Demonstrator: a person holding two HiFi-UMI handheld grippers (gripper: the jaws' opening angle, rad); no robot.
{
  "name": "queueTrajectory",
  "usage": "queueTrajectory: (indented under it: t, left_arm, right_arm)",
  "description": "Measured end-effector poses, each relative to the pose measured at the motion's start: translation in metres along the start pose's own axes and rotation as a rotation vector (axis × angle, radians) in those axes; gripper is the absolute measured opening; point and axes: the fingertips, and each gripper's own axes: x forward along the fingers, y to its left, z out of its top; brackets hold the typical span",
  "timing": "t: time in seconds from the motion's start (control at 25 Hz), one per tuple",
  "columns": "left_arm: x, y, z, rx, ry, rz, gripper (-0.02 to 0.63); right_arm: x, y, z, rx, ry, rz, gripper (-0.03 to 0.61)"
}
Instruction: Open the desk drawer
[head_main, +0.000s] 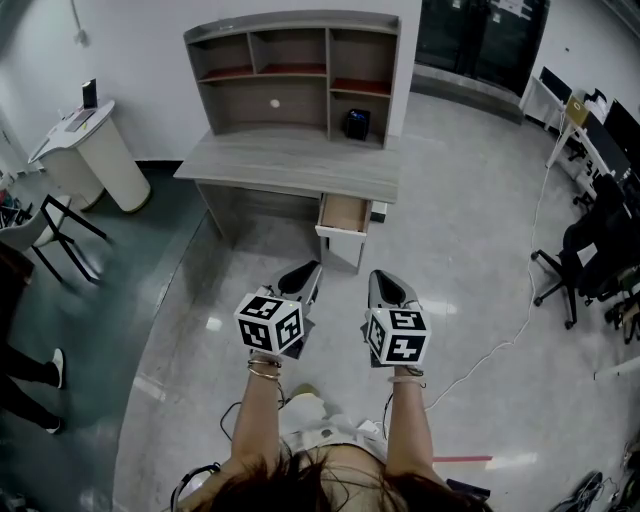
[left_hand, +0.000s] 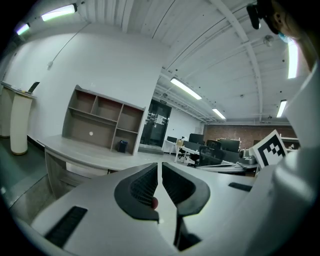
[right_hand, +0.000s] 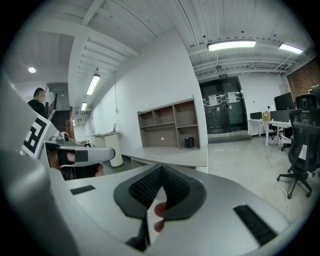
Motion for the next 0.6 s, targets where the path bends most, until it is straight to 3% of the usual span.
queueTrajectory:
  t: [0.16,0.28,0.44,0.6]
  left_arm:
    - [0.006,0.007,0.000,0.013,0.027,0.029,0.032]
    - [0.007,0.014,0.007,-0.009,-0.011,0.036,0.032]
    - [0.013,0.016,0.010,0.000,-0.019,0.019,0.032]
    - [0.018,0.018,0.013,-0.043,-0.023,-0.025,0.032]
  right_arm:
    - [0.003,-0.003,0.003,0.008,0.000,0.004,0.020]
    - [0.008,-0.002,0.003,0.071,0.006,0.033,0.020]
    - [0.013,-0.005,0.004,0.067,0.009,0.027,0.020]
    - [0.020,-0.004,0.013,0.056,-0.004,0.026,0.020]
